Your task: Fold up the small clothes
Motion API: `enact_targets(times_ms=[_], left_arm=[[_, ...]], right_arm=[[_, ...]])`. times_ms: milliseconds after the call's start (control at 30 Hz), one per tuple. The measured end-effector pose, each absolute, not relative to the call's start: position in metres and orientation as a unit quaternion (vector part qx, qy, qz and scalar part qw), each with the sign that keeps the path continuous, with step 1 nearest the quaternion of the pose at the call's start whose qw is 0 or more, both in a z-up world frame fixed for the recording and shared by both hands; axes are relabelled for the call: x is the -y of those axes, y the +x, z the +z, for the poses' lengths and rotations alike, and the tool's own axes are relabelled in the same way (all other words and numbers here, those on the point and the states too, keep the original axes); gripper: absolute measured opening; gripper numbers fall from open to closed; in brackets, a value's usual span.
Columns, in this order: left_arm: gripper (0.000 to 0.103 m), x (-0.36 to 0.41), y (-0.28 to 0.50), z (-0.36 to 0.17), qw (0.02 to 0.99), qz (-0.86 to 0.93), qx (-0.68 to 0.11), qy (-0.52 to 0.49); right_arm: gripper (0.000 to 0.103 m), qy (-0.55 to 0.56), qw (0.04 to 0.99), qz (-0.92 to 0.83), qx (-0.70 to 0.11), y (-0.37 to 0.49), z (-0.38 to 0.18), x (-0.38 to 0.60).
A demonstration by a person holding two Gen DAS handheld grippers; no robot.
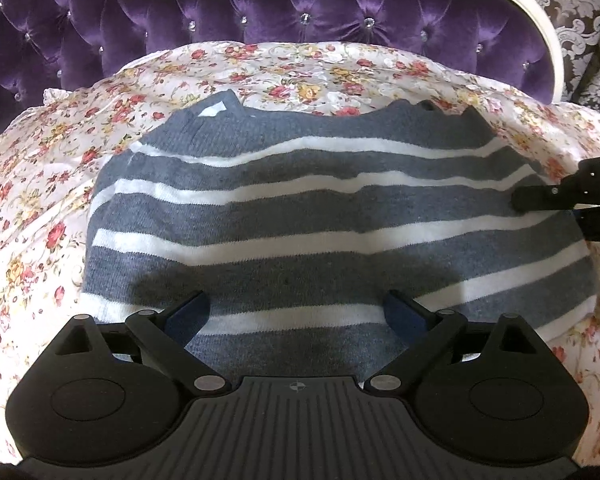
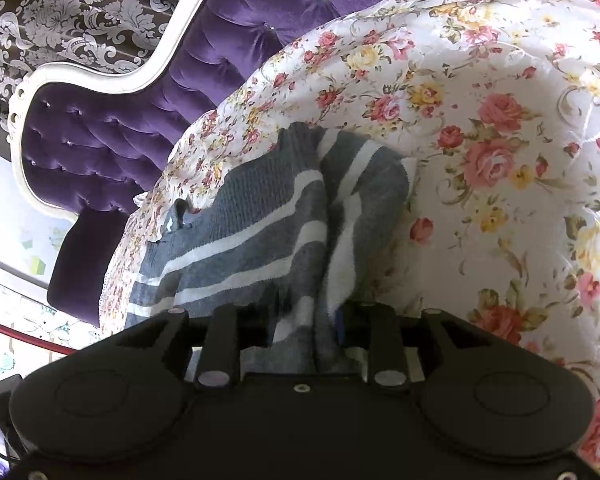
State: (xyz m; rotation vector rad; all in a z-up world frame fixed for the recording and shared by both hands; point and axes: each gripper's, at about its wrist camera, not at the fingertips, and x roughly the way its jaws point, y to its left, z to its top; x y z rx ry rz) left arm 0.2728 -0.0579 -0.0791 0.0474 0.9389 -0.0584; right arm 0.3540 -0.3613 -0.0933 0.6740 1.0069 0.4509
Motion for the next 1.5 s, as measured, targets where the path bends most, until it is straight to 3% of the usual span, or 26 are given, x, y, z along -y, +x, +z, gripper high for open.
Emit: enact_targets(times_ms=[367,867,900,967,1000,1500], left_arm=[[0.095,0.038,0.261,-0.057,0.913,-0.021,-0.408,0.017],[0.095,-0.065,0.266,-0.056,0.914,0.033,-0.402,-0.036],[0.095,-0.069,0.266,-0.056,0.912,0.033,-0.406,-0.041],[0.095,-0.075,0.266,-0.055,0.91,0.027,-0.412,-0.044],[0.095,-0.076,0.266,-0.053,0.91,0.025,-0.411,-0.043],[0.095,-0.113,0.26,-0.033,0.917,0.037,-0.388,-0.084]], right_arm=[[0.039,0.327,0.794,0.212,-0.466,0.353,-0.096,0.363],[0.039,0.315,0.81,0.203,-0.451,0.35,-0.092,0.354],[0.037,0.312,0.813,0.2,-0.449,0.35,-0.092,0.353],[0.018,0.29,0.826,0.181,-0.448,0.348,-0.089,0.348],[0.018,0.279,0.832,0.175,-0.447,0.346,-0.087,0.344],[0.017,0.164,0.871,0.211,-0.413,0.352,0.033,0.233]])
